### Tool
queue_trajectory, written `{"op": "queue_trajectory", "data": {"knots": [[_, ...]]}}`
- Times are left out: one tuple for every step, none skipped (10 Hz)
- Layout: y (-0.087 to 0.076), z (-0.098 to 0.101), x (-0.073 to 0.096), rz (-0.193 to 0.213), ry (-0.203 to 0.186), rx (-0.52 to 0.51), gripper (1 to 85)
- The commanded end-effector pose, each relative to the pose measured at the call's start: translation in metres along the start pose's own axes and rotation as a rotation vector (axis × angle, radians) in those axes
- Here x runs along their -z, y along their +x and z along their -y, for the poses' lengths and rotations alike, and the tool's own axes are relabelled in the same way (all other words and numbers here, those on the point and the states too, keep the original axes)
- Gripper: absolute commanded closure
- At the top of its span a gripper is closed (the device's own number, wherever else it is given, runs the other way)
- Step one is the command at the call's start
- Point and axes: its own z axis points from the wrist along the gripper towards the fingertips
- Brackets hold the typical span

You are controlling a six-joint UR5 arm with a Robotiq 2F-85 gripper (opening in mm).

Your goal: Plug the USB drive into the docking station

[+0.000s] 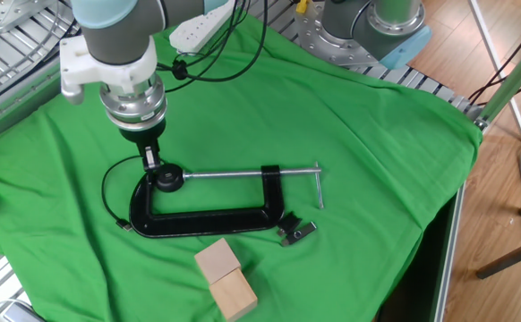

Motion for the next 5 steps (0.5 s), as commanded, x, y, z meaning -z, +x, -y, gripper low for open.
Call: {"op": "queue_trajectory", "data": {"knots": [[0.000,-0.015,0.001,-0.006,-0.030,-0.050,84.0],[0.004,-0.013,0.004,-0.017,-0.026,-0.050,84.0],[0.011,-0.011,0.005,-0.040,-0.020,-0.050,84.0],[0.012,-0.011,0.004,-0.042,-0.020,-0.050,84.0],[0.017,-0.011,0.003,-0.051,-0.020,-0.050,84.0]]}}
